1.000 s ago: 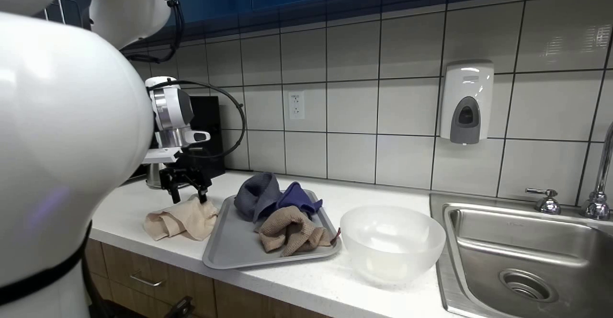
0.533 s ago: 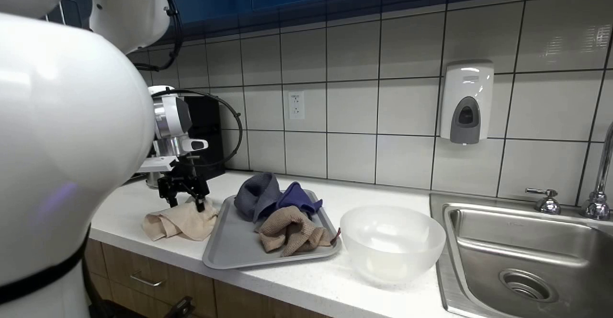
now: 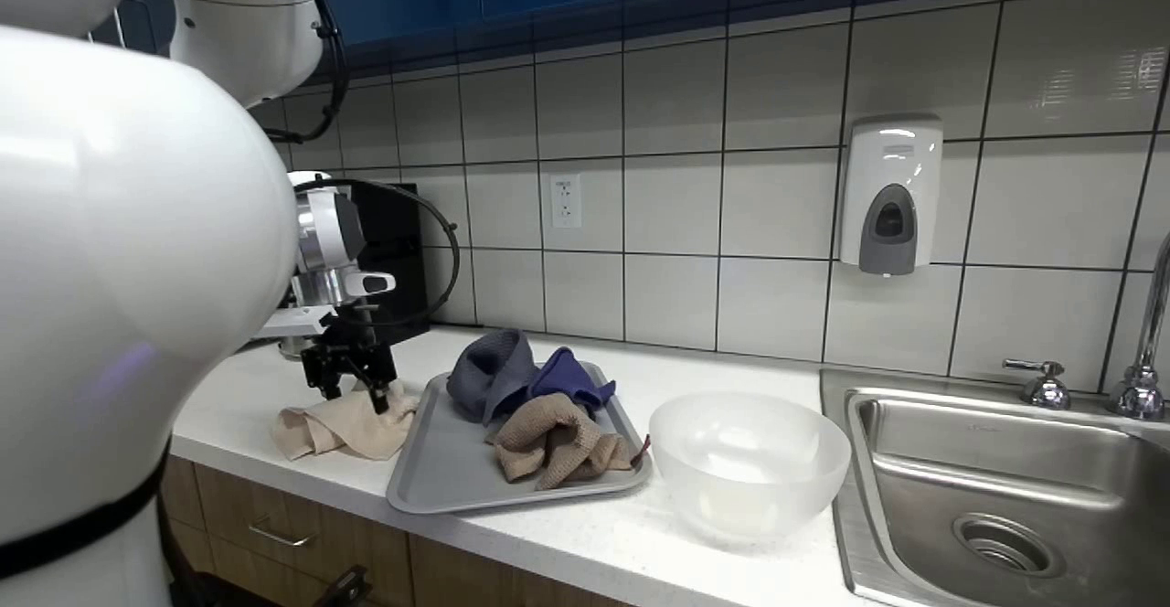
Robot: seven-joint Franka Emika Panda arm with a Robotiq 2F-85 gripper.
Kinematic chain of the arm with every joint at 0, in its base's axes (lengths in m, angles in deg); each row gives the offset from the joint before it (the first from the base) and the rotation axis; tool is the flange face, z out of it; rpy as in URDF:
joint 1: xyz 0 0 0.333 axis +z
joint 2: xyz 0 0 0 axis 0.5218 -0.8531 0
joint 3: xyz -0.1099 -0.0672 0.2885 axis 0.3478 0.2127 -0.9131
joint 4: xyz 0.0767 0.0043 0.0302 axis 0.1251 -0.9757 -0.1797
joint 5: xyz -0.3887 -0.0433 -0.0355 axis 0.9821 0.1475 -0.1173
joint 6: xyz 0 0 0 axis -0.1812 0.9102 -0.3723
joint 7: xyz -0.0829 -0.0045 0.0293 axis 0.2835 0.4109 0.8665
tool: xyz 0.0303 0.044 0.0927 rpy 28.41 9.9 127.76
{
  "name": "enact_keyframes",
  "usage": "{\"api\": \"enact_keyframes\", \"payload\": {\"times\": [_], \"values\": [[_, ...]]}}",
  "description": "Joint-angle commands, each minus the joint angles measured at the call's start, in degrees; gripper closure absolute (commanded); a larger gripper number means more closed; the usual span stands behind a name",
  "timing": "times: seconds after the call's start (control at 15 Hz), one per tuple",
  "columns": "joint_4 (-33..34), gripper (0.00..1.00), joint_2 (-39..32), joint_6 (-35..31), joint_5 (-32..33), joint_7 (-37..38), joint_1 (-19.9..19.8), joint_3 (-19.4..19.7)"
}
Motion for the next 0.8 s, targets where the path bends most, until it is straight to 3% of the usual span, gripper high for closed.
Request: {"api": "enact_keyframes", "payload": {"times": [0.0, 0.47, 0.6, 0.73], "values": [[0.2, 0.42, 0.3, -0.2, 1.7, 2.9, 1.4, 1.1], [0.4, 0.96, 0.8, 0.0, 1.5, 3.4, 2.0, 0.9], [0.1, 1.0, 1.5, 0.3, 1.4, 3.6, 2.4, 0.7], [-0.6, 0.97, 2.9, 0.6, 1.6, 3.9, 2.9, 0.6]]}}
